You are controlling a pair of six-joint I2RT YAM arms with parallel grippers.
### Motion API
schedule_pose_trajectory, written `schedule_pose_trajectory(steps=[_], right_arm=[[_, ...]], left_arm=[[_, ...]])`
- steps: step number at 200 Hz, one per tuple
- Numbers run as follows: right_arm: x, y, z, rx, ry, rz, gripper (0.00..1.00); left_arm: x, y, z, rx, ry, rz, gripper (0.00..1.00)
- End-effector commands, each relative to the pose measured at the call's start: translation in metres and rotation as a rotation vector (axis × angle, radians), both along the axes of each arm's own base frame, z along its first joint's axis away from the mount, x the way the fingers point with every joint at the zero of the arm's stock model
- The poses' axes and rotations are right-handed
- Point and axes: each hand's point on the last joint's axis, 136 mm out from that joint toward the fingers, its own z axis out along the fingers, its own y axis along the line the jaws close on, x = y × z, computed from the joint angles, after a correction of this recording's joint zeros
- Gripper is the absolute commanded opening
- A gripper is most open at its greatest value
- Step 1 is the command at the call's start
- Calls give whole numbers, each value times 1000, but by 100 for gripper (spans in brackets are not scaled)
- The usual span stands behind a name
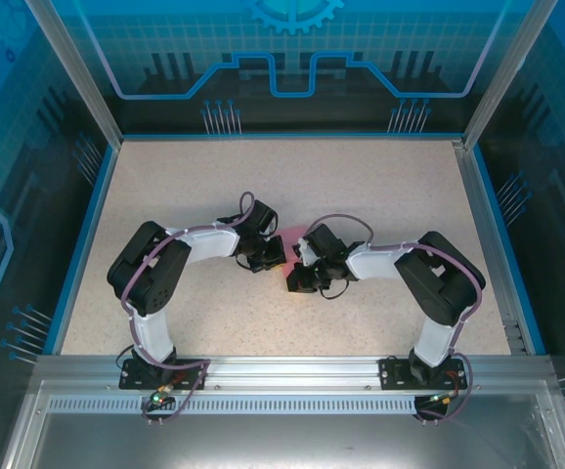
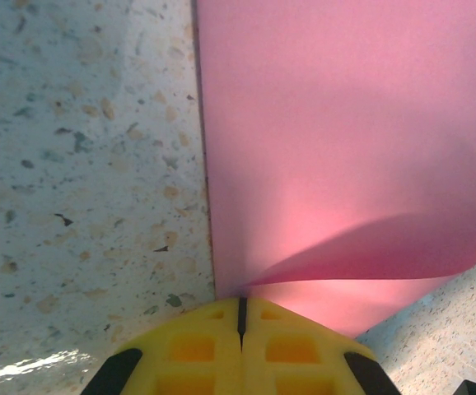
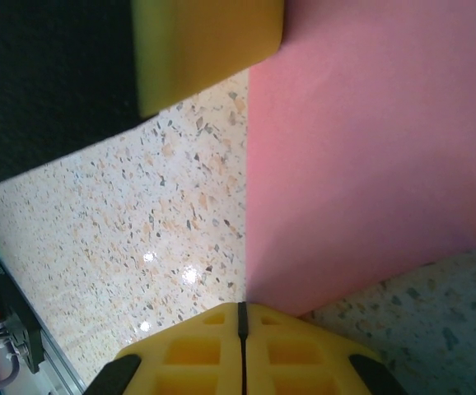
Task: Fold a paper plane with a square sheet of paper (pick it up from the middle)
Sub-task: Third fold the triangle at the center of the table.
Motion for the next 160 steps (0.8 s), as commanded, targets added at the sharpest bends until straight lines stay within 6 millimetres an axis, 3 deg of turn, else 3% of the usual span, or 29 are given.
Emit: schedule_pose_trajectory(steps=[1, 18, 36, 41, 109, 160], right_arm=[[12, -1, 20, -2, -51, -28, 6], [31, -6, 31, 14, -94, -86, 6], [39, -13, 18, -12, -69, -126, 6], [49, -8, 24, 3, -85, -134, 6], [55, -29, -18, -74, 3, -224, 5], [75, -23, 23, 9, -70, -223, 6]], left_arm=[[-42, 31, -43, 162, 159, 8, 0], [-42, 31, -43, 161, 157, 6, 0], [-42, 31, -43, 163, 158, 8, 0], [-42, 31, -42, 162, 157, 7, 0], [-42, 32, -41, 169, 154, 3, 0], [-42, 33, -41, 174, 152, 3, 0]])
